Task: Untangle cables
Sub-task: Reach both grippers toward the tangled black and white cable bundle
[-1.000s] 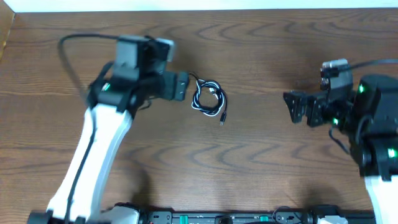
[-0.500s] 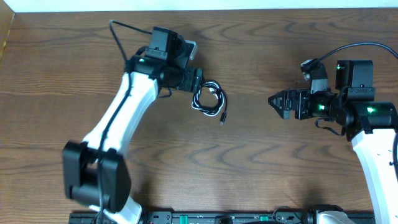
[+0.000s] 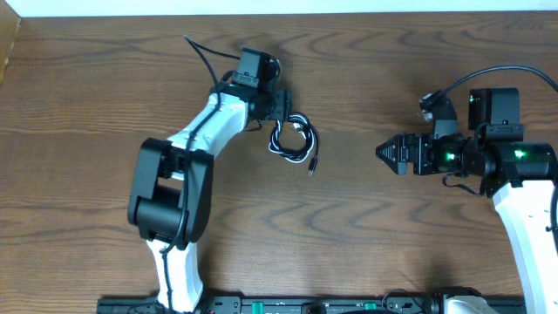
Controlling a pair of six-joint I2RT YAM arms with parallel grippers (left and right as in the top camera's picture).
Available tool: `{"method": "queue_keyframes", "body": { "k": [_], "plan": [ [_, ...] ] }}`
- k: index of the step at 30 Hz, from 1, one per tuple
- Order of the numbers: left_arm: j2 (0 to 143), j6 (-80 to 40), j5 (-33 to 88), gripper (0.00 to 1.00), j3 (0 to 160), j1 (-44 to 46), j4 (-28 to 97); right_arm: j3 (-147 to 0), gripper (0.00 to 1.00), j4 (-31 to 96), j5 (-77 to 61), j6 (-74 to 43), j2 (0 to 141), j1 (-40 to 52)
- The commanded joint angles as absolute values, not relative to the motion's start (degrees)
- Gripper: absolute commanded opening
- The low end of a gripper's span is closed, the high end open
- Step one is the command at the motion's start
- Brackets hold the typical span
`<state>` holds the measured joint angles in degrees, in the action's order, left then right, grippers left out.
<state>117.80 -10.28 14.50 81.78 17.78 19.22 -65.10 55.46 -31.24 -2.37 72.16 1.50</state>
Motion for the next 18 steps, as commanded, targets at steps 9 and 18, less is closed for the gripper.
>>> {"method": "queue_keyframes", "body": {
  "k": [9,18],
  "plan": [
    [122.48,-10.87,12.34,0.33,82.56,19.40,19.18,-65.89,0.93,55.96,-31.42,-2.52,72.18,1.21],
    [117.08,-16.49,13.39,0.07,82.59,19.62,21.37,-65.89,0.95,54.81,-31.44,-2.66,72.29,1.23]
  ]
}}
